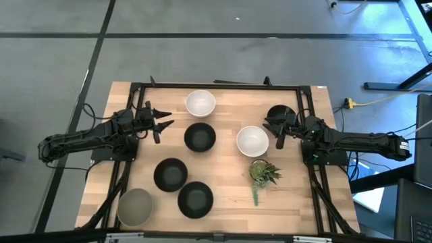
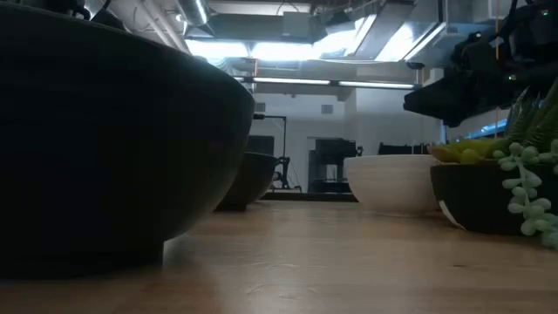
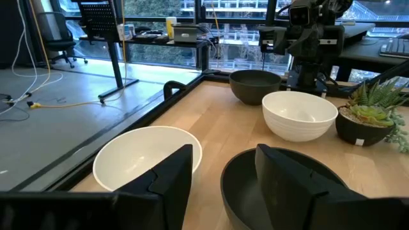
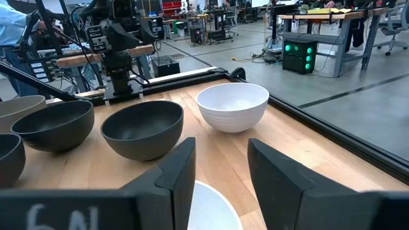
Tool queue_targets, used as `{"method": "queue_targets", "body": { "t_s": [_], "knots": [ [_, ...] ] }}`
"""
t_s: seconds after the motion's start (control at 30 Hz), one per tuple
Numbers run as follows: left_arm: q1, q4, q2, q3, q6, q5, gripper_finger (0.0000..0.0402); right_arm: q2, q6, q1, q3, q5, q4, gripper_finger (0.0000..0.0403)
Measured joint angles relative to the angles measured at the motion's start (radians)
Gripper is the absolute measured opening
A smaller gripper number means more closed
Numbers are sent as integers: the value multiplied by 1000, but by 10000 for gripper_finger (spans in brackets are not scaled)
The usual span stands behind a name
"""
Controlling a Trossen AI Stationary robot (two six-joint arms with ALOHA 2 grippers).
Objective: Nest bowls inside each other
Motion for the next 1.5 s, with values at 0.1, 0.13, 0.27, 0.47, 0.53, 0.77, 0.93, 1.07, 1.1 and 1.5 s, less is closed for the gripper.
{"method": "queue_targets", "body": {
  "t_s": [0.1,0.13,0.27,0.47,0.53,0.77,0.93,1.07,1.1,1.5],
  "knots": [
    [0,0,0,0,0,0,166,0,0,0,0,0,0,145],
    [0,0,0,0,0,0,166,0,0,0,0,0,0,145],
    [0,0,0,0,0,0,166,0,0,0,0,0,0,145],
    [0,0,0,0,0,0,166,0,0,0,0,0,0,145],
    [0,0,0,0,0,0,166,0,0,0,0,0,0,145],
    [0,0,0,0,0,0,166,0,0,0,0,0,0,145],
    [0,0,0,0,0,0,166,0,0,0,0,0,0,145],
    [0,0,0,0,0,0,166,0,0,0,0,0,0,145],
    [0,0,0,0,0,0,166,0,0,0,0,0,0,145],
    [0,0,0,0,0,0,166,-1,-59,0,0,42,95,145]
  ]
}}
